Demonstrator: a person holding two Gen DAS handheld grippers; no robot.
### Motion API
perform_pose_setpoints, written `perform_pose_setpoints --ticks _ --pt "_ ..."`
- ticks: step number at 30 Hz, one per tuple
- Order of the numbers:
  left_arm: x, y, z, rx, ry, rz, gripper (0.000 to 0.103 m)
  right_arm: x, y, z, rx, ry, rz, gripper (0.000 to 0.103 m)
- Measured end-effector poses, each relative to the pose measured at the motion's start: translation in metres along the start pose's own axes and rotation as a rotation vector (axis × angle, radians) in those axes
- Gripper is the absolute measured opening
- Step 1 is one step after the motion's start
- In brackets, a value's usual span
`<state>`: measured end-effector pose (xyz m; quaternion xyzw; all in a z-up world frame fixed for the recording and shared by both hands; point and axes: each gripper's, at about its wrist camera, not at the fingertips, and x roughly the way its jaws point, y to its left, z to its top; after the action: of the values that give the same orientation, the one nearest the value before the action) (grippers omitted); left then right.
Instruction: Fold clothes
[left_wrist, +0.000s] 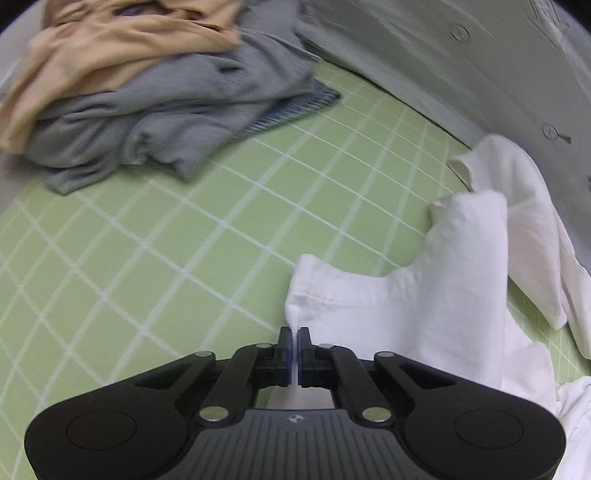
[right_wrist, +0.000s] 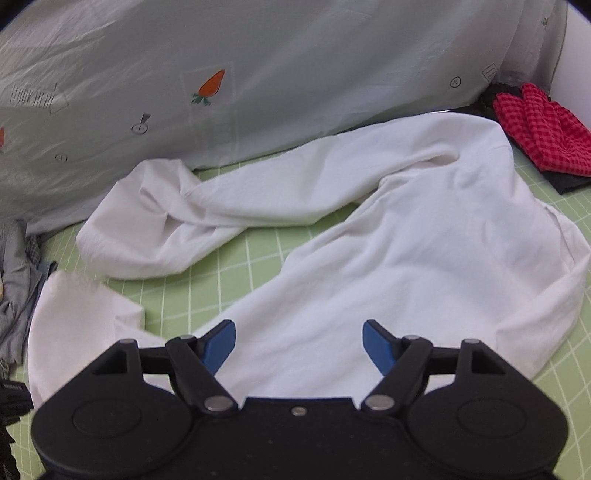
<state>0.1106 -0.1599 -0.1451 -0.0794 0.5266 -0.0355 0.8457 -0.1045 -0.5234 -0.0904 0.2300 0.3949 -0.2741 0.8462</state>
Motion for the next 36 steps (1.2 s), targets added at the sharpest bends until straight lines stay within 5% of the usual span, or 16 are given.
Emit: perform_pose_setpoints --ticks 9,15,17,18,24,27,36 --pt "-0.046 0.106 -0.031 -0.162 -0.047 0.112 0.003 -0.014 0.016 -0.041 -0.036 0.048 0.0 0.076" --pt "-0.061 0.129 -0.055 -0.205 0.004 0.157 0.008 -0.023 0.012 -0.058 -0.009 0.079 0.017 0.077" --pt "-0.072 0.12 -0.057 -0.18 -0.012 0.174 0.013 -0.032 0.004 -0.06 0.002 0.075 0.012 0.077" --pt "-0.078 0.115 -0.056 -0.176 -0.024 0.168 0.027 -0.037 -0.001 -0.059 0.008 0.066 0.006 0.078" --pt "-0.12 0.06 -0.058 -0.156 -0.145 0.088 0.062 -0.057 -0.064 -0.037 0.064 -0.054 -0.04 0.097" --pt "-0.14 0.02 -0.066 -0.139 -0.2 0.062 0.067 -0.056 -0.107 -0.016 0.123 -0.116 -0.056 0.103" --pt "-0.163 -0.093 -0.111 -0.088 -0.182 0.042 0.068 -0.015 -0.225 0.063 0.192 -0.202 -0.16 0.099"
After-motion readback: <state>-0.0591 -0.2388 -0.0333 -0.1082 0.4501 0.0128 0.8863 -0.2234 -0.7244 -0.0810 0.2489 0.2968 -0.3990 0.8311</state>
